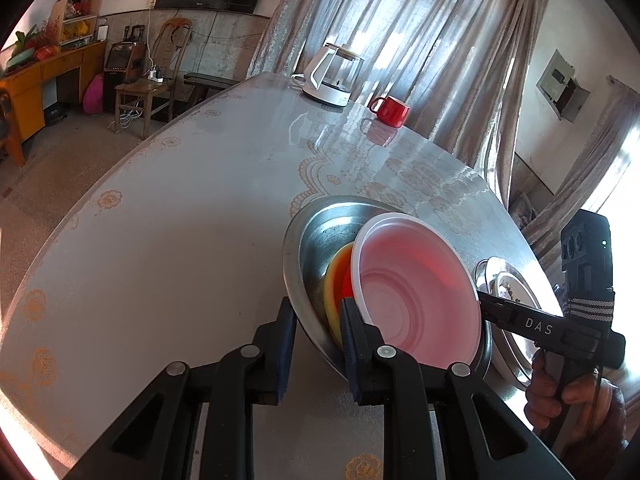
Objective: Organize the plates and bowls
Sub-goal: 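Lift the steel basin with both tools and carry it over the plate stack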
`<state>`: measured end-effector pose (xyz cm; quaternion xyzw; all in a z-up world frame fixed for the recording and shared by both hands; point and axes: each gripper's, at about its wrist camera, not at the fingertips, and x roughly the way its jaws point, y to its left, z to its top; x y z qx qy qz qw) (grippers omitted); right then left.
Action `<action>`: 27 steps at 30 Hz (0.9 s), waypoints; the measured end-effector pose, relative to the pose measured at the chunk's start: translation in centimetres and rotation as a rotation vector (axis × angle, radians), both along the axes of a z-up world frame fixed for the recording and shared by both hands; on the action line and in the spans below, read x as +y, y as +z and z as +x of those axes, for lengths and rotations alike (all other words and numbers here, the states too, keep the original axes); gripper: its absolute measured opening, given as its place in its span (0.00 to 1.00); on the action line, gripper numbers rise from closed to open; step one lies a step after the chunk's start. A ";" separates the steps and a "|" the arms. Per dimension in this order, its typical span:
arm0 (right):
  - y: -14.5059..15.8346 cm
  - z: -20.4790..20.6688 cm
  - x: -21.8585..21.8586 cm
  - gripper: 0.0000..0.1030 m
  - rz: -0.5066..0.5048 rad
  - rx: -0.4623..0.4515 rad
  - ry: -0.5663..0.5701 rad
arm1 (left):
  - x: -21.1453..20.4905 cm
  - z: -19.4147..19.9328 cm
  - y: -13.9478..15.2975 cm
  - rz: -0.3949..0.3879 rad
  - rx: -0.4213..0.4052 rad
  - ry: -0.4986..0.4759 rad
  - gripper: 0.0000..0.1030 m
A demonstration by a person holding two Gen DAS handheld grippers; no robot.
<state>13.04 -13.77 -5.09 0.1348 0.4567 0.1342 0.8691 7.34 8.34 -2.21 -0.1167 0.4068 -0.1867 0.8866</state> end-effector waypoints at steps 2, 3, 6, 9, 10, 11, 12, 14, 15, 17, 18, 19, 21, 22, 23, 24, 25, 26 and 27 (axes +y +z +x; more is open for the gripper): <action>0.0 -0.1 0.0 0.18 0.002 0.002 0.002 | 0.0 -0.2 0.0 0.000 0.000 0.002 0.20; 0.0 -0.2 0.0 0.18 0.003 0.003 0.003 | -0.1 -0.2 0.0 0.002 0.000 0.003 0.20; -0.1 -0.2 0.0 0.18 0.002 0.005 0.005 | -0.2 -0.4 0.0 0.012 -0.003 0.008 0.21; -0.2 -0.3 0.1 0.18 0.005 0.006 0.008 | -0.1 -0.7 0.1 0.009 -0.008 0.011 0.21; -0.1 -0.4 0.1 0.18 0.008 0.005 0.008 | -0.1 -0.8 0.2 0.008 -0.009 0.013 0.21; -0.1 -0.4 0.1 0.18 0.009 0.003 0.009 | -0.1 -0.9 0.2 0.008 -0.011 0.015 0.21; -0.1 -0.5 0.1 0.18 0.008 0.000 0.012 | -0.1 -1.1 0.2 0.010 -0.015 0.015 0.21; -0.1 -0.5 0.2 0.18 0.007 0.001 0.015 | -0.2 -1.3 0.3 0.018 -0.021 0.018 0.21; -0.1 -0.6 0.2 0.18 0.006 0.002 0.015 | -0.2 -1.4 0.4 0.020 -0.024 0.019 0.21; -0.1 -0.7 0.2 0.18 0.006 0.002 0.016 | -0.2 -1.7 0.6 0.020 -0.031 0.018 0.21; -0.1 -0.8 0.2 0.18 0.008 0.000 0.017 | -0.2 -1.9 0.7 0.018 -0.034 0.017 0.21; 0.0 -0.8 0.2 0.18 0.009 -0.002 0.017 | -0.1 -1.9 0.8 0.016 -0.037 0.017 0.21; 0.1 -1.0 0.2 0.18 0.011 -0.006 0.016 | 0.0 -2.1 0.9 0.015 -0.043 0.015 0.21; 0.2 -1.0 0.1 0.18 0.011 -0.008 0.015 | 0.0 -2.2 0.9 0.015 -0.044 0.015 0.21; 0.3 -1.1 0.1 0.18 0.011 -0.011 0.015 | 0.0 -2.2 1.0 0.014 -0.045 0.015 0.21; 0.4 -1.2 0.1 0.18 0.011 -0.012 0.015 | 0.0 -2.3 1.0 0.013 -0.046 0.015 0.21; 0.4 -1.3 0.1 0.18 0.012 -0.014 0.014 | 0.0 -2.4 1.1 0.012 -0.047 0.015 0.21; 0.5 -1.3 0.0 0.18 0.013 -0.015 0.014 | 0.1 -2.4 1.1 0.011 -0.048 0.015 0.21; 0.5 -1.4 0.0 0.18 0.014 -0.016 0.014 | 0.1 -2.5 1.2 0.011 -0.049 0.015 0.21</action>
